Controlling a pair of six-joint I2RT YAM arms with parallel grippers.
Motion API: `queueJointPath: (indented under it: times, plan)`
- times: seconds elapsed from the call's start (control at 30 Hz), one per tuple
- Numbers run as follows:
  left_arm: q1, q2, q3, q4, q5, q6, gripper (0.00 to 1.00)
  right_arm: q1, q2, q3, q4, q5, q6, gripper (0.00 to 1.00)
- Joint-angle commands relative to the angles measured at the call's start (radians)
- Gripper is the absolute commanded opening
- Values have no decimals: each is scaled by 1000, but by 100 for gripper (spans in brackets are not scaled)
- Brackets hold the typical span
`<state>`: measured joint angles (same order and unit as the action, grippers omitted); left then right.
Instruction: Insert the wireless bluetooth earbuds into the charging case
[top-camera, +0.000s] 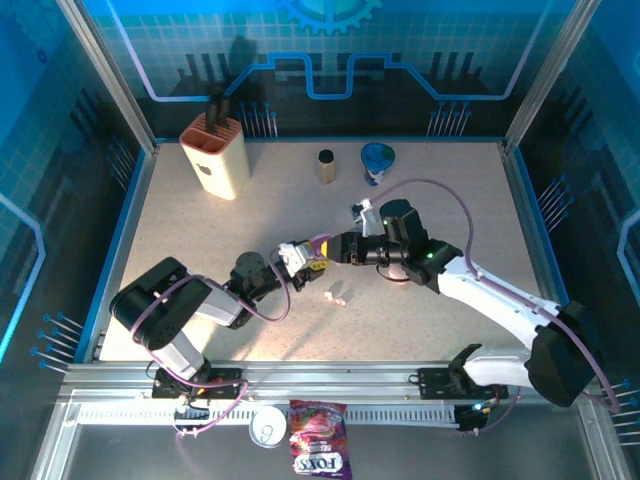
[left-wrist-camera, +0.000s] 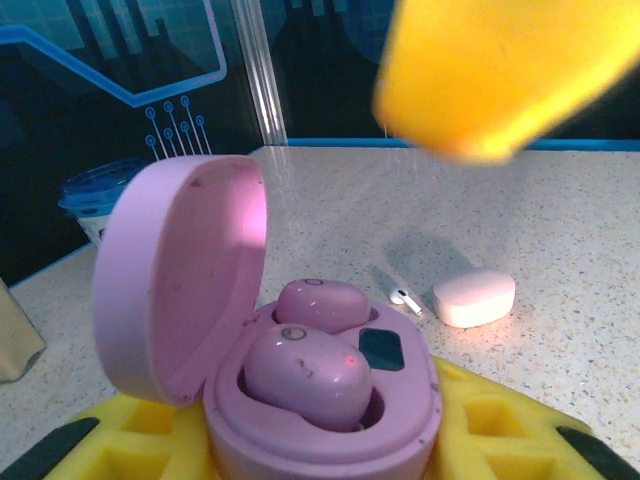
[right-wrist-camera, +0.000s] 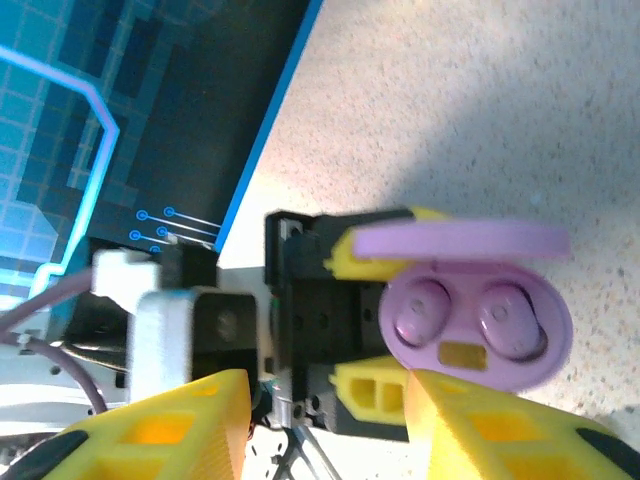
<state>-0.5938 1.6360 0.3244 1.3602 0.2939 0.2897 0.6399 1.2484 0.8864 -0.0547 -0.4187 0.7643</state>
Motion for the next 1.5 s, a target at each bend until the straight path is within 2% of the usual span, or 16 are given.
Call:
queueJointPath:
  times: [0.0,0.23,0.4,1.07,1.1,1.17,1.3,1.47]
  plan:
    - [-21,-3,-7,40,-14,88,25,-20,-21,86,-99,27,-116,44]
    - [-63,-7,-1,40,-27,139,25,-27,97,241,-228,47,-210,44]
    - [-66,-22,3,40,-39,117,24,-25,152,253,-209,10,-201,45]
    - [-65,-53,36,42,-41,-11,24,-58,-9,94,-198,52,-158,44]
    - [-65,-56,37,42,-38,-21,24,-62,-15,85,-193,55,-145,45]
    - [-66,-64,40,42,-26,-50,24,-78,-30,56,-159,43,-105,53]
    - [-66,-87,60,43,-2,-137,25,-120,-47,-37,-36,-45,7,67]
    - [-66,-99,89,42,43,-218,26,-149,-38,-137,159,-152,162,69]
